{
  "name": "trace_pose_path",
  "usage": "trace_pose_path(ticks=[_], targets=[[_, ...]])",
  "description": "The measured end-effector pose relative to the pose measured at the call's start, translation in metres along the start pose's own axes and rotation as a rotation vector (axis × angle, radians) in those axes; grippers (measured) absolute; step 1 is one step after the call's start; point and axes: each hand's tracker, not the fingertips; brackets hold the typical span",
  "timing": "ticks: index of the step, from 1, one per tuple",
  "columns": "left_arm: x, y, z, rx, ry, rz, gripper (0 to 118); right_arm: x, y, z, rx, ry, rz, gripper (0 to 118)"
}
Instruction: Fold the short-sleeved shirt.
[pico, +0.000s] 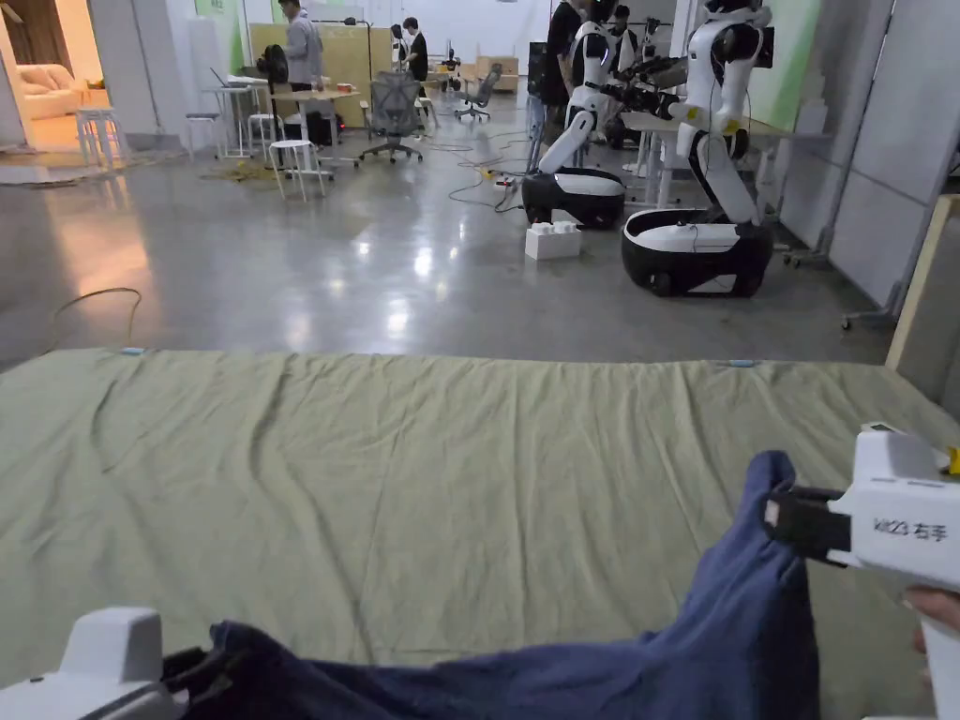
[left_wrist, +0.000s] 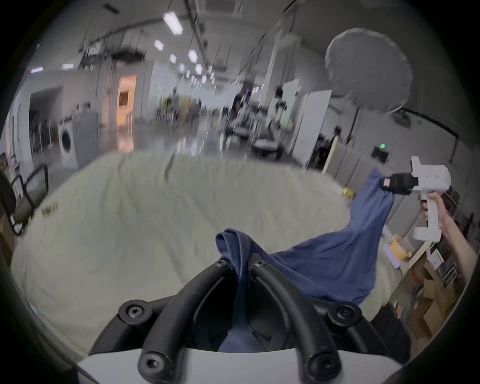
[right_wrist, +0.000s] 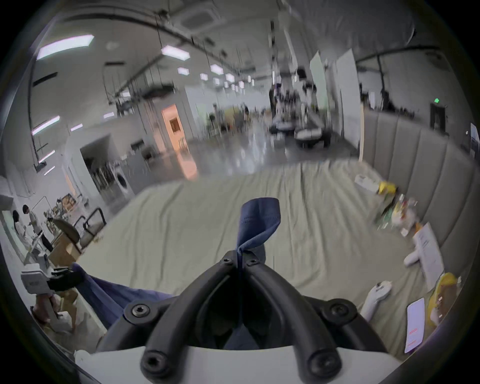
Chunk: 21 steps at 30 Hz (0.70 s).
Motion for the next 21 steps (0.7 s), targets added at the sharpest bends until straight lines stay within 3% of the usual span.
trace_pose_path(ticks=[4, 8, 13, 21], targets=[[0.02, 0.06, 0.051, 0.183, -0.061, -0.015, 9, -0.026, 0.041, 0.087, 0.226, -0.033, 0.046, 2], [0.038, 0.115, 0.081, 0.321, -0.039, -0.112, 9, -0.025, 0.089, 0.125, 0.371, -0.073, 0.104, 2], [0.049, 0.167, 0.105, 0.474, 0.032, -0.131, 9, -0.043, 0.142, 0.17, 0.565, -0.114, 0.214, 2], [0.068, 0.216, 0.133, 0.559, 0.067, -0.141, 9, -0.076, 0.228, 0.209, 0.71, -0.198, 0.261, 2]])
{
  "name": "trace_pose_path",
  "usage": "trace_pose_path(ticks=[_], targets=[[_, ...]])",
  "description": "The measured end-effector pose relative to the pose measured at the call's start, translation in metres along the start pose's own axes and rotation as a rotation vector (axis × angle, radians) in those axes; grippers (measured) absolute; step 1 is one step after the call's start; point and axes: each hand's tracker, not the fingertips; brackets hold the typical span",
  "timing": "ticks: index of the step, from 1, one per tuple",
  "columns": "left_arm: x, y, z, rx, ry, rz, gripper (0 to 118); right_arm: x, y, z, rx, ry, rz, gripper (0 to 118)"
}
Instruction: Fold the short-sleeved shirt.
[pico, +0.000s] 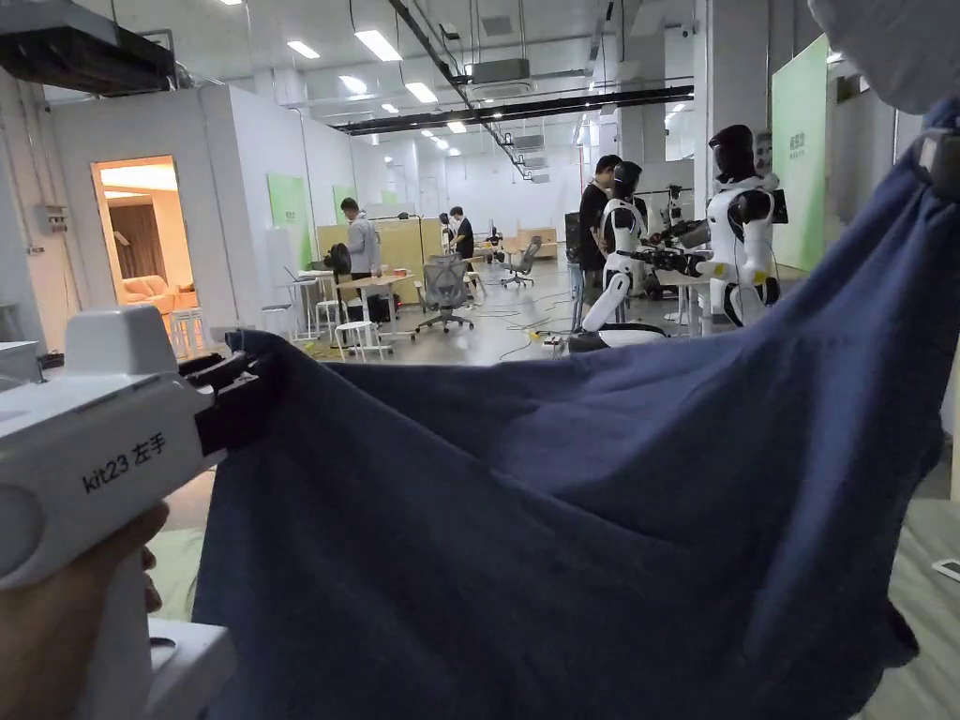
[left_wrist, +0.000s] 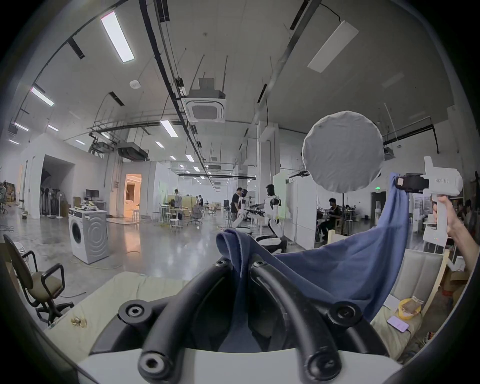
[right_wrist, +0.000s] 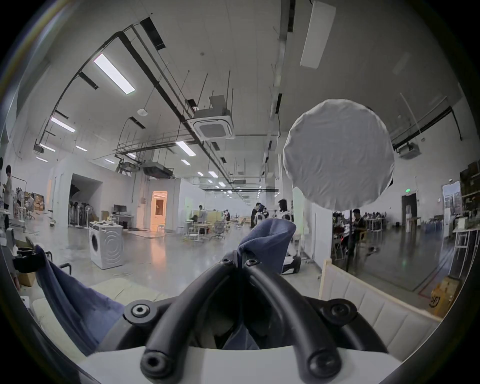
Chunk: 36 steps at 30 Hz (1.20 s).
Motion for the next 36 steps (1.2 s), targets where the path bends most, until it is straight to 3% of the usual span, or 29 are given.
trace_pose_path(ticks=[3, 11, 31, 36], targets=[[-0.002, 0.007, -0.006, 0.015, 0.017, -0.009, 9, -0.003, 0.018, -0.012, 0.017, -0.055, 0.054, 2], [-0.005, -0.01, -0.043, -0.012, 0.029, -0.023, 9, -0.001, 0.021, -0.037, 0.019, -0.082, -0.004, 2], [-0.017, -0.058, -0.233, -0.079, 0.058, 0.067, 9, -0.038, -0.014, -0.184, 0.003, -0.245, 0.203, 2], [-0.021, -0.076, -0.267, -0.104, 0.066, 0.066, 9, -0.036, -0.026, -0.212, 0.036, -0.242, 0.208, 2]])
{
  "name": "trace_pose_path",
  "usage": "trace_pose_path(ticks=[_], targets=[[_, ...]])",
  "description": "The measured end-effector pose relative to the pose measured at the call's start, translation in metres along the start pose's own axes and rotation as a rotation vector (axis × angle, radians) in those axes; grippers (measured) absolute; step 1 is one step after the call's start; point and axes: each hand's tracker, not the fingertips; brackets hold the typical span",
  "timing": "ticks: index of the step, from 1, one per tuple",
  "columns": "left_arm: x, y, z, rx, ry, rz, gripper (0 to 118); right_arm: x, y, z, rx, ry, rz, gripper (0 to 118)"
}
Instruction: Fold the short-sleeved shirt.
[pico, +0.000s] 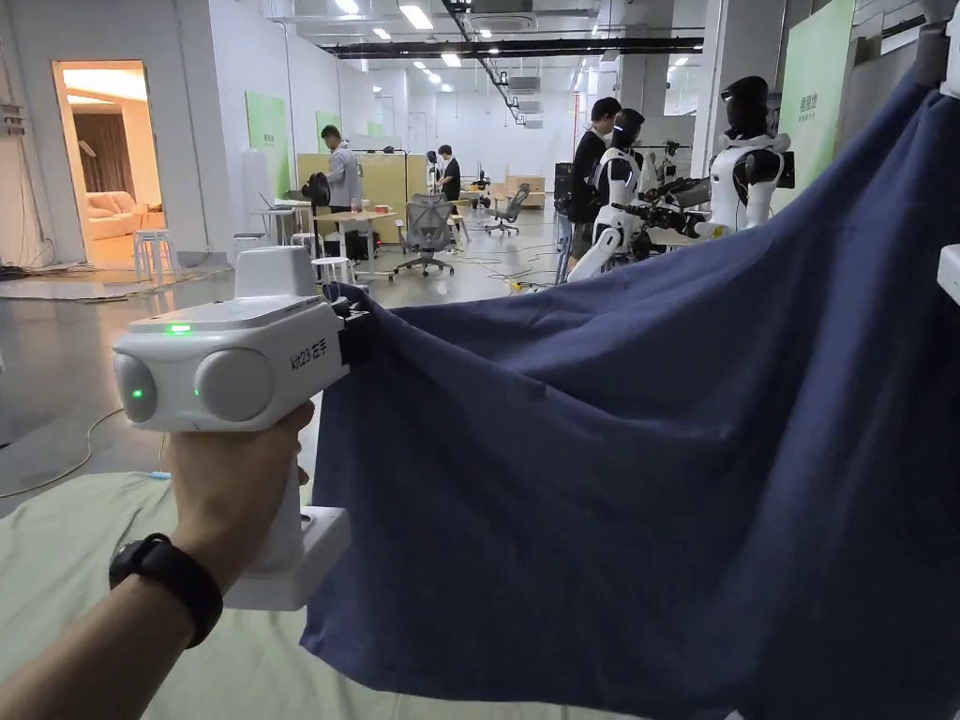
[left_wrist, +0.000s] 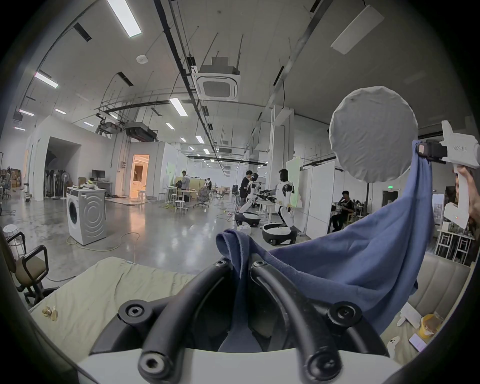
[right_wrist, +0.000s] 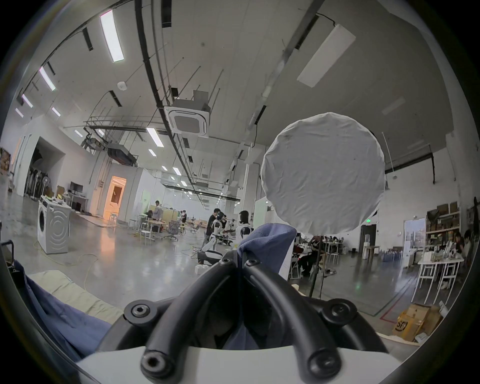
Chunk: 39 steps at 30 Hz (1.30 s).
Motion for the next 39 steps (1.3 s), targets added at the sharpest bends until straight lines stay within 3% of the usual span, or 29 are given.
trace_pose_path(ticks=[5, 8, 12, 18, 19, 23, 25, 27, 29, 31, 36, 37, 38, 39], targets=[[-0.006, -0.022, -0.031, -0.023, 0.004, 0.019, 9, -0.013, -0.013, -0.021, 0.007, 0.026, -0.006, 2], [-0.003, -0.041, -0.04, -0.062, 0.021, 0.024, 9, -0.029, -0.025, -0.027, -0.017, 0.044, 0.04, 2], [-0.007, -0.094, -0.041, -0.123, 0.009, 0.035, 9, -0.049, -0.061, -0.01, -0.059, 0.135, 0.04, 2], [-0.013, -0.197, 0.01, -0.247, -0.089, 0.03, 9, -0.052, -0.129, 0.078, -0.179, 0.305, -0.123, 2], [-0.015, -0.211, 0.026, -0.249, -0.09, 0.042, 9, -0.047, -0.138, 0.096, -0.202, 0.314, -0.211, 2], [-0.025, -0.254, 0.099, -0.238, -0.134, 0.144, 9, -0.017, -0.157, 0.189, -0.18, 0.351, -0.232, 2], [-0.032, -0.272, 0.143, -0.239, -0.184, 0.187, 9, 0.002, -0.168, 0.237, -0.253, 0.36, -0.307, 2], [-0.033, -0.29, 0.187, -0.261, -0.176, 0.103, 9, 0.018, -0.176, 0.287, -0.307, 0.381, -0.312, 2], [-0.034, -0.3, 0.229, -0.306, -0.193, 0.146, 9, 0.029, -0.184, 0.334, -0.302, 0.367, -0.294, 2], [-0.035, -0.314, 0.264, -0.364, -0.2, 0.176, 9, 0.042, -0.2, 0.379, -0.43, 0.336, -0.303, 2], [-0.033, -0.34, 0.29, -0.586, -0.14, 0.118, 10, 0.06, -0.248, 0.431, -0.611, 0.298, -0.245, 2], [-0.039, -0.351, 0.286, -0.699, -0.13, 0.187, 13, 0.06, -0.266, 0.437, -0.757, 0.28, -0.315, 2], [-0.041, -0.358, 0.287, -0.718, -0.107, 0.217, 22, 0.06, -0.273, 0.436, -0.691, 0.277, -0.269, 2], [-0.044, -0.363, 0.288, -0.739, -0.097, 0.235, 38, 0.058, -0.29, 0.437, -0.807, 0.304, -0.324, 2]])
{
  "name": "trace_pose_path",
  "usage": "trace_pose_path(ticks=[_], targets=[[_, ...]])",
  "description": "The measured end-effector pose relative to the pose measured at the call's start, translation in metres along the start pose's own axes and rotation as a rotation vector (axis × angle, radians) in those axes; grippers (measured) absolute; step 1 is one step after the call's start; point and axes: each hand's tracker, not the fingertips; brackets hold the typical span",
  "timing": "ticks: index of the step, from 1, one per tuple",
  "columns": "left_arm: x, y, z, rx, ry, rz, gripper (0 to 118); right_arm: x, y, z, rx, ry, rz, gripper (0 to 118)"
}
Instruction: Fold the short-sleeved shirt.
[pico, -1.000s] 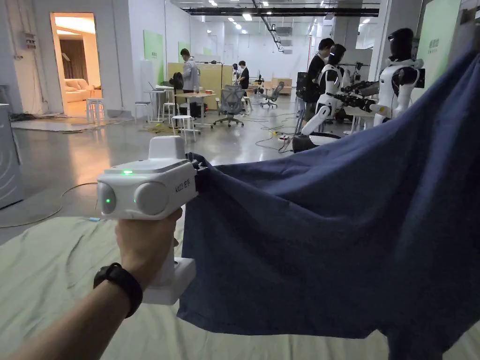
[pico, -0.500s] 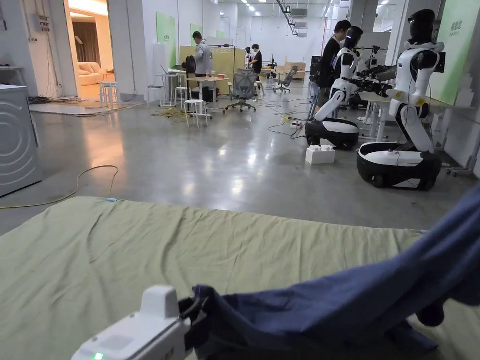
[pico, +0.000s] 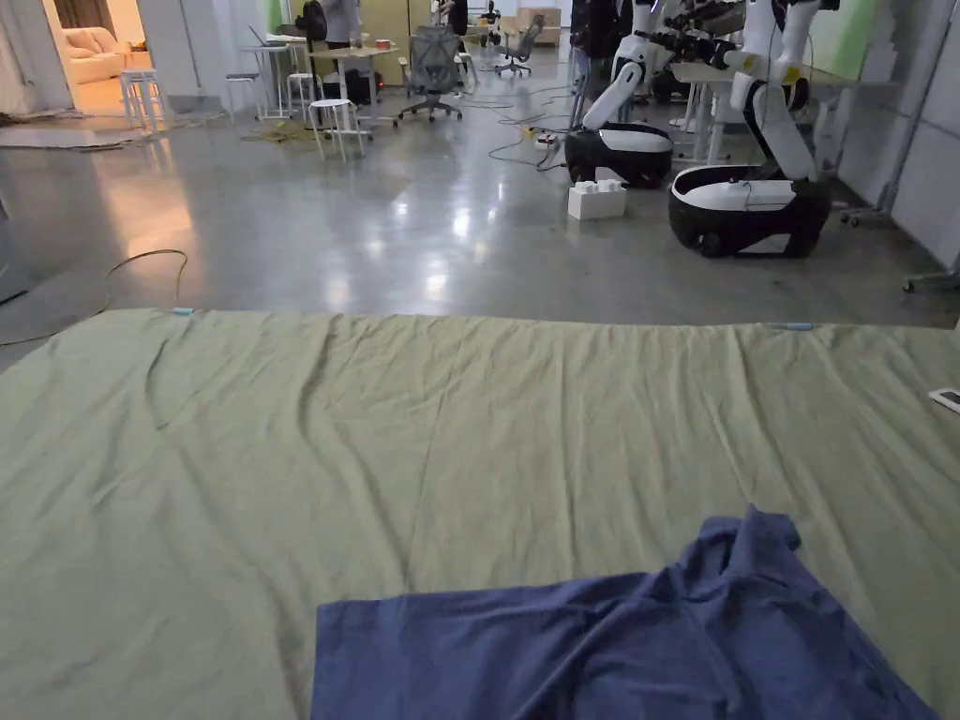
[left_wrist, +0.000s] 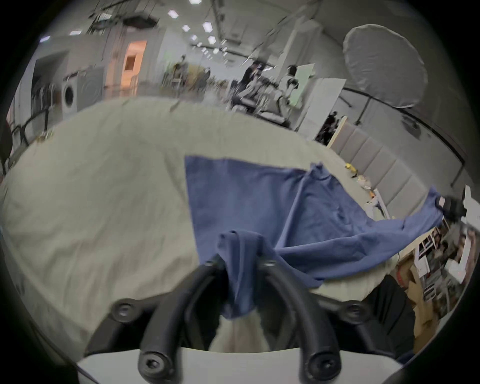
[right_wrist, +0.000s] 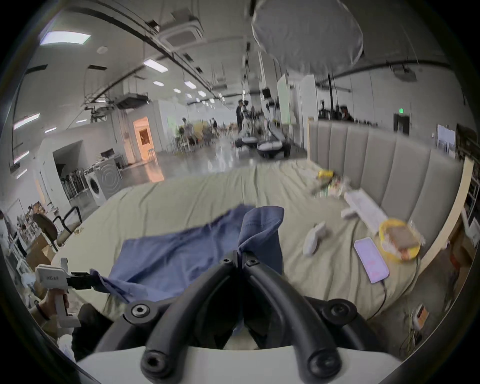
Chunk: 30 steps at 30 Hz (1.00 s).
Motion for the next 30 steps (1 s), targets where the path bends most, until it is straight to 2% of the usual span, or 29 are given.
trace_pose_path(ticks=[1, 2, 3, 4, 6, 7, 8, 10, 11, 12, 13, 14, 16, 17, 19, 23, 26, 27, 30], targets=[[-0.004, -0.004, -0.003, -0.016, 0.025, 0.016, 66, 0.004, -0.004, -0.008, -0.014, 0.009, 0.002, 2], [-0.008, -0.005, -0.005, -0.032, 0.05, 0.036, 82, 0.008, -0.008, -0.017, -0.025, 0.013, -0.023, 2], [-0.011, -0.005, -0.006, -0.039, 0.091, 0.066, 93, 0.01, -0.01, -0.032, -0.061, 0.017, -0.029, 2], [-0.014, -0.004, -0.001, -0.025, 0.103, 0.091, 96, 0.011, -0.011, -0.045, -0.068, 0.019, -0.034, 2], [-0.017, 0.0, 0.016, 0.058, 0.105, 0.134, 97, 0.02, -0.013, -0.066, -0.094, 0.013, -0.02, 3], [-0.018, 0.002, 0.023, 0.082, 0.113, 0.156, 97, 0.025, -0.014, -0.081, -0.099, 0.008, -0.042, 14], [-0.019, 0.004, 0.029, 0.094, 0.133, 0.177, 97, 0.031, -0.015, -0.096, -0.125, 0.011, -0.072, 21], [-0.015, 0.004, 0.046, 0.125, 0.142, 0.146, 97, 0.048, -0.028, -0.124, -0.242, -0.041, -0.135, 39], [-0.011, 0.004, 0.053, 0.145, 0.147, 0.131, 97, 0.053, -0.033, -0.133, -0.261, -0.061, -0.15, 70], [-0.007, 0.003, 0.061, 0.171, 0.149, 0.092, 97, 0.057, -0.039, -0.138, -0.27, -0.078, -0.17, 89], [-0.002, 0.003, 0.069, 0.187, 0.15, 0.069, 97, 0.054, -0.044, -0.128, -0.223, -0.081, -0.164, 91], [0.004, 0.003, 0.077, 0.211, 0.154, 0.044, 97, 0.054, -0.048, -0.12, -0.187, -0.091, -0.19, 86], [0.015, 0.001, 0.094, 0.266, 0.153, -0.003, 97, 0.053, -0.056, -0.097, -0.113, -0.057, -0.245, 86], [0.019, 0.001, 0.1, 0.287, 0.156, -0.009, 97, 0.07, -0.07, -0.101, -0.099, -0.037, -0.274, 86], [0.03, 0.001, 0.116, 0.332, 0.167, -0.026, 97, 0.07, -0.076, -0.073, -0.052, 0.0, -0.284, 86], [0.05, -0.001, 0.145, 0.424, 0.175, -0.034, 95, 0.035, -0.073, -0.017, 0.049, 0.011, -0.139, 86], [0.068, -0.004, 0.164, 0.492, 0.241, -0.092, 92, 0.001, -0.067, 0.019, 0.161, 0.009, -0.054, 87], [0.073, -0.006, 0.17, 0.513, 0.258, -0.115, 89, -0.007, -0.066, 0.028, 0.202, 0.013, -0.032, 87], [0.07, -0.004, 0.164, 0.553, 0.241, -0.216, 67, -0.022, -0.062, 0.039, 0.265, 0.037, 0.001, 85]])
